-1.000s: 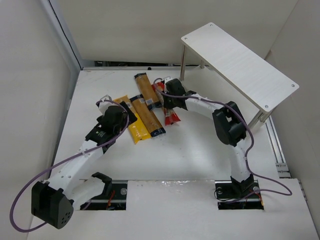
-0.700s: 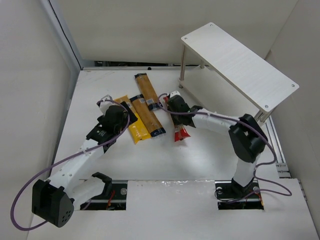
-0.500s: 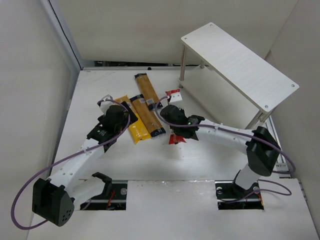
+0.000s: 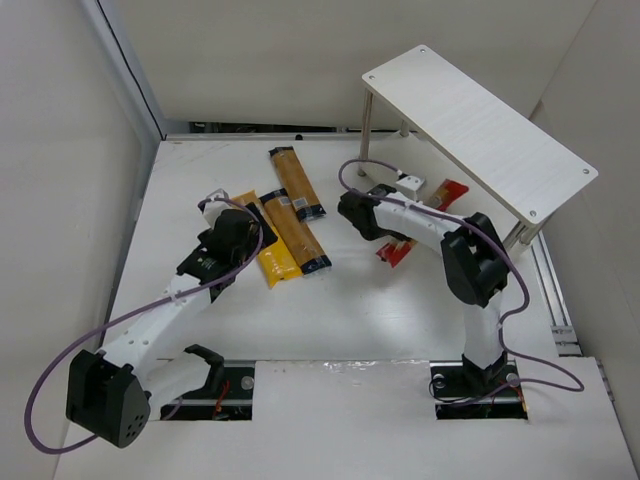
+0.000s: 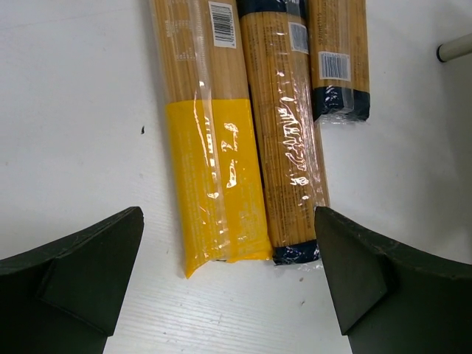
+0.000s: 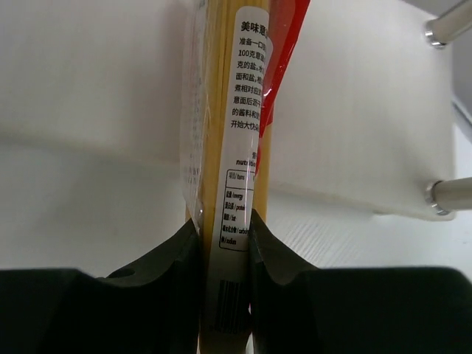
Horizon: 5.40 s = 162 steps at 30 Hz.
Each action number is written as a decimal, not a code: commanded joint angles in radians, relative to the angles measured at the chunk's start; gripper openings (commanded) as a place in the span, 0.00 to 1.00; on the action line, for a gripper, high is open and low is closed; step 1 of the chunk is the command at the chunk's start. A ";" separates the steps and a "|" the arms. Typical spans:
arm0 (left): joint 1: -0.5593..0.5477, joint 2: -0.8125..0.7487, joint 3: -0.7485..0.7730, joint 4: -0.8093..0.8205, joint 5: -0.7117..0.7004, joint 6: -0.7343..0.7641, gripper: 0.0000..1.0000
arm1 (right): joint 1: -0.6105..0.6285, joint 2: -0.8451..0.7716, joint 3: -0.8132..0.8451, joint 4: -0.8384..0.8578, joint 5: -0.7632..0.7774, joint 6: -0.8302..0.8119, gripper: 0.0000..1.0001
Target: Place and organize the pasta boxes and bags onto the shelf
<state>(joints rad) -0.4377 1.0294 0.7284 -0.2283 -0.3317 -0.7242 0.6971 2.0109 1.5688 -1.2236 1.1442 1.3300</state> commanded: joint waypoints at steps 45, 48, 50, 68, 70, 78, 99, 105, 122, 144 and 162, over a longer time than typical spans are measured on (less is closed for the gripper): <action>0.033 0.742 0.649 0.084 0.072 0.134 1.00 | 0.208 -0.737 -0.632 1.080 -0.760 -1.083 0.99; 0.042 0.817 0.741 0.043 0.112 0.121 1.00 | 0.208 -0.854 -0.664 1.083 -0.836 -1.111 0.99; 0.042 0.908 0.828 0.017 0.103 0.106 1.00 | 0.199 -0.923 -0.688 1.046 -0.845 -1.111 0.99; 0.060 1.377 1.321 -0.141 0.086 0.086 1.00 | 0.189 -0.969 -0.707 0.924 -0.745 -1.100 0.99; 0.060 1.414 1.353 -0.154 0.095 0.086 1.00 | 0.179 -0.969 -0.717 0.924 -0.745 -1.100 0.99; 0.060 1.456 1.355 -0.184 0.097 0.109 0.90 | 0.147 -0.988 -0.745 0.924 -0.735 -1.080 0.99; -0.045 0.959 0.834 0.240 0.017 0.517 0.00 | 0.147 -1.207 -0.811 0.895 -0.646 -1.040 0.99; -0.149 0.692 0.565 0.483 0.103 0.759 0.00 | 0.147 -1.351 -0.833 0.814 -0.656 -1.029 0.99; -0.390 0.892 0.827 0.587 0.388 0.842 0.00 | 0.147 -1.623 -0.814 0.708 -0.676 -0.974 0.99; -0.435 1.287 1.333 0.768 0.365 0.781 0.00 | 0.147 -1.650 -0.836 0.690 -0.638 -0.947 0.99; -0.426 1.373 1.405 0.831 0.479 0.646 1.00 | 0.147 -1.650 -0.845 0.679 -0.629 -0.928 0.99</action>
<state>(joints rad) -0.8692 2.4458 2.0773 0.4965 0.1184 -0.0467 0.8501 0.3668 0.7311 -0.5514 0.4988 0.3931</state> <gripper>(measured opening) 0.997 0.992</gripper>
